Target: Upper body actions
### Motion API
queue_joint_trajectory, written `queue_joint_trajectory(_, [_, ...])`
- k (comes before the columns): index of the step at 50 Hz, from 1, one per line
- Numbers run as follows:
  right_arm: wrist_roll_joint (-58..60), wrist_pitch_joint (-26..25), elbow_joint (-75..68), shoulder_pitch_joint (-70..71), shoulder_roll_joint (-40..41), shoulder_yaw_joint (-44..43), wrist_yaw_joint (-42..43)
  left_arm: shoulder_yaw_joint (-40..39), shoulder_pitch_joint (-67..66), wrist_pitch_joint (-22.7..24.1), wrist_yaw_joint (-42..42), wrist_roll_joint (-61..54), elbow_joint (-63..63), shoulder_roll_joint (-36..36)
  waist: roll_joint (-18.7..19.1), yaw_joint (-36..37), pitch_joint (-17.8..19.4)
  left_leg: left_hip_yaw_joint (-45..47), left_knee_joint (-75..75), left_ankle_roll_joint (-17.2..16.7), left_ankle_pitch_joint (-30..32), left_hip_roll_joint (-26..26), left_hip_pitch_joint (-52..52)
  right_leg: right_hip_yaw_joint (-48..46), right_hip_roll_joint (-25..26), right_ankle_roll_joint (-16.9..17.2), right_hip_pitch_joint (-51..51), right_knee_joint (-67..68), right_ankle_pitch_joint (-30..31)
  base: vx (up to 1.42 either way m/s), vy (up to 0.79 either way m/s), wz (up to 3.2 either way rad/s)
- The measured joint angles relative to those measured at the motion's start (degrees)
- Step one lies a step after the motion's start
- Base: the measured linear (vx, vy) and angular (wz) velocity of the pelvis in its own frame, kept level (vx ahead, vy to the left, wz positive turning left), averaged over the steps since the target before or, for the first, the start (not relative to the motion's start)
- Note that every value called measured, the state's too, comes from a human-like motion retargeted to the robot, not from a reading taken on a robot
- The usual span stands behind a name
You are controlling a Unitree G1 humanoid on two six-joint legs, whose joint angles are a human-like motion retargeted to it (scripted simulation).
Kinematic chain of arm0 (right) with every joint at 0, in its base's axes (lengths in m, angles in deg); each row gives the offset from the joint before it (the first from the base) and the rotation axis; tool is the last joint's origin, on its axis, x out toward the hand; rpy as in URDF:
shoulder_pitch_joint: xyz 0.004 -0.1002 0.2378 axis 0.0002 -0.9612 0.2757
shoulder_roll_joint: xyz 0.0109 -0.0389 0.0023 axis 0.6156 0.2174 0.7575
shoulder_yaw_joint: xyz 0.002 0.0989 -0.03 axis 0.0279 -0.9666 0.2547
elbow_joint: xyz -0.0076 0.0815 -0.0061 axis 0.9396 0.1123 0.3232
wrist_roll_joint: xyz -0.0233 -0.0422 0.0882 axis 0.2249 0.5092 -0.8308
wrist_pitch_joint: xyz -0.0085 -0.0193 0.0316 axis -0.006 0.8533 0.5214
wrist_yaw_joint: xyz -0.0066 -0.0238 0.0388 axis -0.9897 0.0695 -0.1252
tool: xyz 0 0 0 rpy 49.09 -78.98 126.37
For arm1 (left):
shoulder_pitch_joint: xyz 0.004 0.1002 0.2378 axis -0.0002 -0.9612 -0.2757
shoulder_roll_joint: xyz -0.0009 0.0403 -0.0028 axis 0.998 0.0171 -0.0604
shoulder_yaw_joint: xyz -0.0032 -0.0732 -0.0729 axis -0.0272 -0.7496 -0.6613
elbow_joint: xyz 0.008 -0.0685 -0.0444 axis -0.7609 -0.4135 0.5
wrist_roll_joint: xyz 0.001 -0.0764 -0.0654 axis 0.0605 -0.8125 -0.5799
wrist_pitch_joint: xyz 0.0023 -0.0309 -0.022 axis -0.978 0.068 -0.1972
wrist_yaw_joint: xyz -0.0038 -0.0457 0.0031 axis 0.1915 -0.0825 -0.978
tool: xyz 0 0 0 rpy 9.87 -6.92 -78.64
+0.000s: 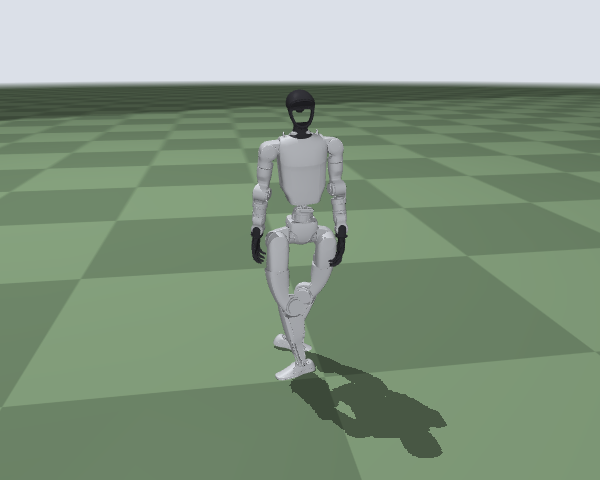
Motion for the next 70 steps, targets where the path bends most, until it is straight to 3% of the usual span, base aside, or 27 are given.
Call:
queue_joint_trajectory(3, [0.8,-0.7,0.5,1.1,0.8,1.2,-0.7,-0.8,-2.5,0.4,-0.1,0.6,-1.8,0.6,-1.2,0.7,-1.4,1.3,1.7,2.5,4.9,-0.6,1.7,4.6,-0.5,0.2,0.0,0.1,-0.9,0.18,-0.26,-1.15])
queue_joint_trajectory(7, [3.6,-0.6,4.1,3.6,2.1,5.4,-2.6,-2.7,-4.7,-0.9,-2.8,0.1,-5.9,2.6,-6.9,2.3,-0.9,-1.7,9.6,10.4,6.6,-2.5,3.0,13.6,-5.2,0.4,0.6,0.4,-0.7,0.12,-0.22,-1.63])
queue_joint_trajectory(12, [11.2,-0.3,11.8,8.5,3.2,12.6,-4.4,-5.2,-6.9,-2.6,-4.5,-2.9,-8.9,4.4,-11.5,7.0,2.2,-22.2,26.4,6.2,0.5,-3.3,-6.9,28.1,-7.4,-1.0,0.3,1.2,0.4,0.09,-0.20,-2.31])
queue_joint_trajectory(15, [15.2,0.7,17.1,11.5,3.3,17.2,-6.0,-7.0,-7.8,-2.8,-5.1,-4.5,-8.8,4.3,-12.5,8.2,4.1,-21.4,26.6,8.7,-1.7,-1.1,-8.3,35.2,-7.4,-1.8,-0.4,1.6,1.3,0.00,-0.13,-2.13])
queue_joint_trajectory(17, [16.6,1.5,20.4,13.4,3.4,20.3,-6.7,-8.1,-8.0,-2.7,-5.0,-4.6,-8.2,4.0,-12.5,9.3,5.2,-22.8,24.7,9.6,-2.8,-0.4,-10.3,40.0,-6.4,-2.2,-0.9,1.8,1.9,0.00,-0.09,-2.27])
queue_joint_trajectory(23, [19.0,3.4,26.8,15.8,3.7,25.7,-8.4,-7.3,-7.5,-2.6,-4.7,-3.6,-6.9,3.4,-11.0,11.0,7.6,-37.8,18.3,7.9,-4.9,-0.4,-18.4,47.4,-3.2,-2.3,-0.1,1.1,4.3,0.03,-0.05,-1.91])
queue_joint_trajectory(30, [19.1,3.1,25.3,13.2,2.9,24.8,-8.9,-4.2,-4.3,-2.6,-4.1,-2.4,-4.6,2.9,-9.0,11.4,8.8,-49.1,11.7,6.2,-4.3,-2.0,-21.6,52.2,-1.0,-1.0,2.1,0.5,5.6,0.12,0.03,-1.29])
queue_joint_trajectory(34, [19.6,1.6,19.3,10.6,1.7,22.5,-8.3,-3.2,-3.8,-1.9,-3.5,-1.7,-2.3,2.3,-6.9,9.2,7.9,-47.2,4.8,6.6,2.7,-2.0,-17.6,54.0,0.9,-0.1,4.7,-0.2,5.4,0.24,0.15,-0.75])
queue_joint_trajectory(38, [21.1,-1.1,11.4,8.2,0.5,17.7,-6.9,-3.2,-3.7,-1.9,-2.0,0.6,-2.5,2.5,-5.0,4.2,4.9,-46.2,1.7,7.1,2.4,-2.0,-14.3,55.4,1.9,0.8,6.7,-0.9,5.0,0.35,0.17,-0.36])
queue_joint_trajectory(41, [15.2,-2.1,5.4,7.2,0.3,12.9,-3.1,-2.8,-2.6,-2.3,-1.8,2.6,-3.1,3.9,-4.5,3.5,3.6,-43.5,-0.8,8.1,2.1,-2.8,-11.9,57.9,2.6,0.9,6.9,-0.3,4.5,0.20,0.11,-0.72])
queue_joint_trajectory(48, [-0.1,-1.8,-0.7,2.7,-0.6,5.3,-3.6,-1.8,-2.3,-2.6,-3.2,5.2,-2.7,5.6,-4.4,3.6,0.8,-39.4,-1.2,8.6,-0.3,-3.5,-9.6,60.2,2.4,1.6,7.2,-0.3,4.2,0.21,0.04,-0.52])
queue_joint_trajectory(52, [-1.0,-0.8,-0.8,1.6,0.0,5.9,-2.2,-3.0,-2.5,-2.7,-2.2,2.7,-3.8,5.2,-4.1,3.3,0.7,-37.3,-1.5,8.9,-1.2,-3.8,-8.5,61.7,2.4,1.9,7.2,0.1,4.1,0.10,0.03,-0.47])
queue_joint_trajectory(62, [9.2,-0.4,3.0,2.8,2.2,10.9,-3.3,-1.9,-4.4,-3.2,-1.8,5.8,-5.9,3.7,-3.1,2.4,0.4,-35.6,-1.8,9.1,-2.5,-4.1,-8.2,62.9,2.0,2.9,6.3,0.8,3.6,0.02,0.02,-0.11])
queue_joint_trajectory(70, [11.2,0.4,7.3,3.2,2.7,13.1,-4.9,-0.1,-4.5,-2.8,-1.1,9.6,-5.2,3.3,-3.1,3.6,1.0,-41.1,0.9,8.0,-2.2,-3.3,-10.5,63.0,1.9,2.8,6.1,5.1,0.7,-0.01,0.00,0.57])
